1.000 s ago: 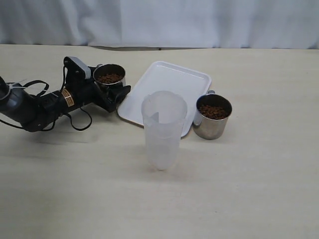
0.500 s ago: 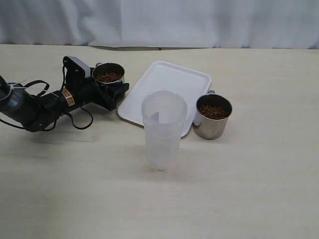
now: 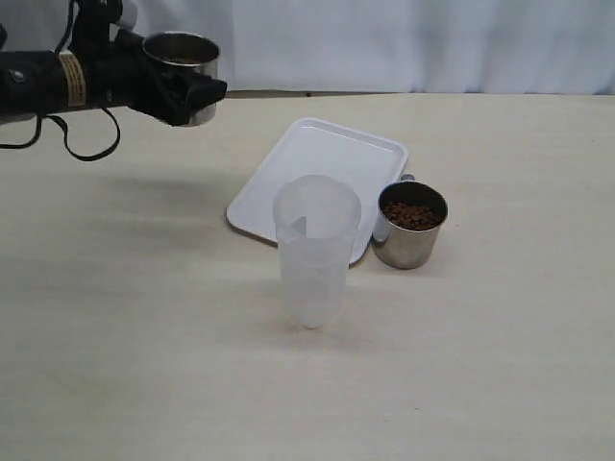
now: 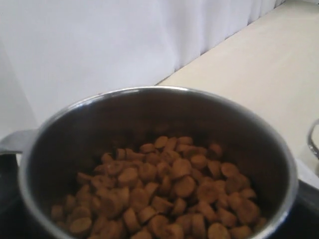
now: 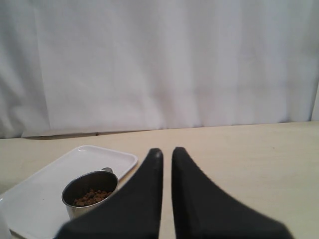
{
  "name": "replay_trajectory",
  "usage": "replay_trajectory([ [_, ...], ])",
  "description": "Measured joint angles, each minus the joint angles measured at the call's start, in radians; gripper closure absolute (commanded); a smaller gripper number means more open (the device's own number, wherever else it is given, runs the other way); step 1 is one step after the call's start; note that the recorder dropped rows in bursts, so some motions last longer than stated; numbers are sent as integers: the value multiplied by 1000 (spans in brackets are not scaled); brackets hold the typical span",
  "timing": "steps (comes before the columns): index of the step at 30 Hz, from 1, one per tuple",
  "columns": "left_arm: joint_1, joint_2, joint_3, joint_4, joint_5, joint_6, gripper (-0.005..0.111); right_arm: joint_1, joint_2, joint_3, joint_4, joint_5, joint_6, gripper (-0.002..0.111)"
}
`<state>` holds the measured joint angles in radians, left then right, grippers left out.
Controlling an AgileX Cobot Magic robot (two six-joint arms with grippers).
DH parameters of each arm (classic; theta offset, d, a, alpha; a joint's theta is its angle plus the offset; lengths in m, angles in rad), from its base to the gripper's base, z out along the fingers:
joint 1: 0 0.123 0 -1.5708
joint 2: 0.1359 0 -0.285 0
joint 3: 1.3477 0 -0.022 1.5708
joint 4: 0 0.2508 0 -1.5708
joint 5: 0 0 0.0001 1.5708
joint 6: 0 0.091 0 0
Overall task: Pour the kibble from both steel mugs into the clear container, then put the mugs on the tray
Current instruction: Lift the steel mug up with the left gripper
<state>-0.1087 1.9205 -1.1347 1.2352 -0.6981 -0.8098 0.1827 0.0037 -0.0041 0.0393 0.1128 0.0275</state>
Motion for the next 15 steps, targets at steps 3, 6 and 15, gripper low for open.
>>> replay_trajectory([
  [3, -48, -156, 99, 19, 47, -23, 107, 0, 0, 0, 0, 0, 0, 103],
  [6, -84, -268, 186, 21, 70, -24, 107, 0, 0, 0, 0, 0, 0, 103],
  [15, -312, -517, 327, 25, 391, -26, 107, 0, 0, 0, 0, 0, 0, 103],
])
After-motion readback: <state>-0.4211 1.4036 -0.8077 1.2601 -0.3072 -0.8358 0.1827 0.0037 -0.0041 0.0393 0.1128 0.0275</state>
